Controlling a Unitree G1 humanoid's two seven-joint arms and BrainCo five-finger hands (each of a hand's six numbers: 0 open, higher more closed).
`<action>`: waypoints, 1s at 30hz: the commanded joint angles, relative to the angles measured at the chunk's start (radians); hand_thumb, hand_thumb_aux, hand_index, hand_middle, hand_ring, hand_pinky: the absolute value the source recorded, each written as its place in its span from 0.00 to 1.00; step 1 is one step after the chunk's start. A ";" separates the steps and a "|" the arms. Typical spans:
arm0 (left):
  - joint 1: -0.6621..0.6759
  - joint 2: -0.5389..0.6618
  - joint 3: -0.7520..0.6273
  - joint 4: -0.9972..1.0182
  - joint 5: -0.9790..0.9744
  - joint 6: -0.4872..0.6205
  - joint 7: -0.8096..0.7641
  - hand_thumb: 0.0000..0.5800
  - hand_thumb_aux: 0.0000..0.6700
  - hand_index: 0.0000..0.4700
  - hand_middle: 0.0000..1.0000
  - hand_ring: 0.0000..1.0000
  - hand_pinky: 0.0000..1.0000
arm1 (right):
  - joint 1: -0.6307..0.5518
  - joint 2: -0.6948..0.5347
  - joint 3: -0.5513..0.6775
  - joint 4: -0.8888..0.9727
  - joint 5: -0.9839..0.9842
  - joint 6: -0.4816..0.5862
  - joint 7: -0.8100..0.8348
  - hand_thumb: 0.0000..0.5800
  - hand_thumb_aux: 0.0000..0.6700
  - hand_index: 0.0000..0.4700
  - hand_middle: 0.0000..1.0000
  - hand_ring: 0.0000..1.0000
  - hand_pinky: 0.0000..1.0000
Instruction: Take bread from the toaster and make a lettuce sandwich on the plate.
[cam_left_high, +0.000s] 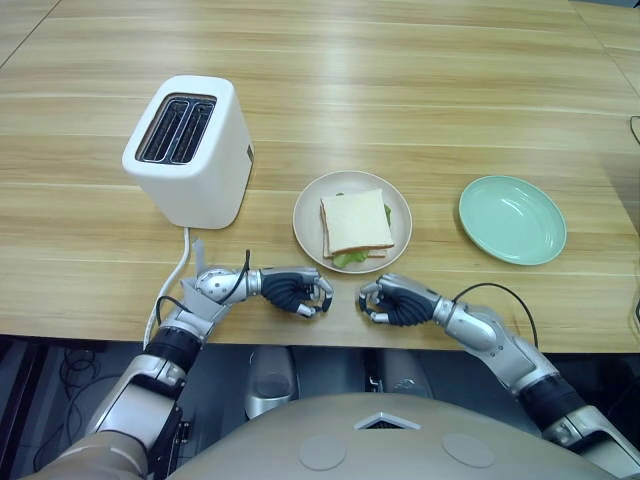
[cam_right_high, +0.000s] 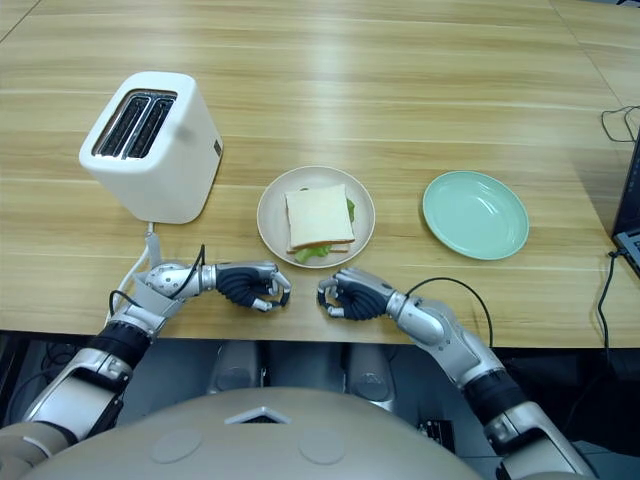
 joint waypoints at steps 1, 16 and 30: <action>-0.079 -0.019 0.012 0.125 0.121 -0.019 0.179 1.00 1.00 0.98 1.00 1.00 1.00 | -0.070 0.027 -0.022 0.126 -0.111 0.039 -0.128 1.00 1.00 0.98 0.92 0.92 0.92; -0.442 -0.108 0.017 0.548 0.345 0.007 0.913 0.02 0.01 0.01 1.00 1.00 1.00 | -0.419 0.193 -0.059 0.580 -0.230 0.059 -0.643 1.00 1.00 0.98 0.92 0.92 0.92; -0.262 -0.259 0.304 0.048 -0.628 -0.071 0.200 0.00 0.00 0.00 0.00 0.00 0.00 | -0.297 0.181 -0.317 0.151 0.123 -0.105 -0.624 0.00 0.00 0.00 0.05 0.05 0.05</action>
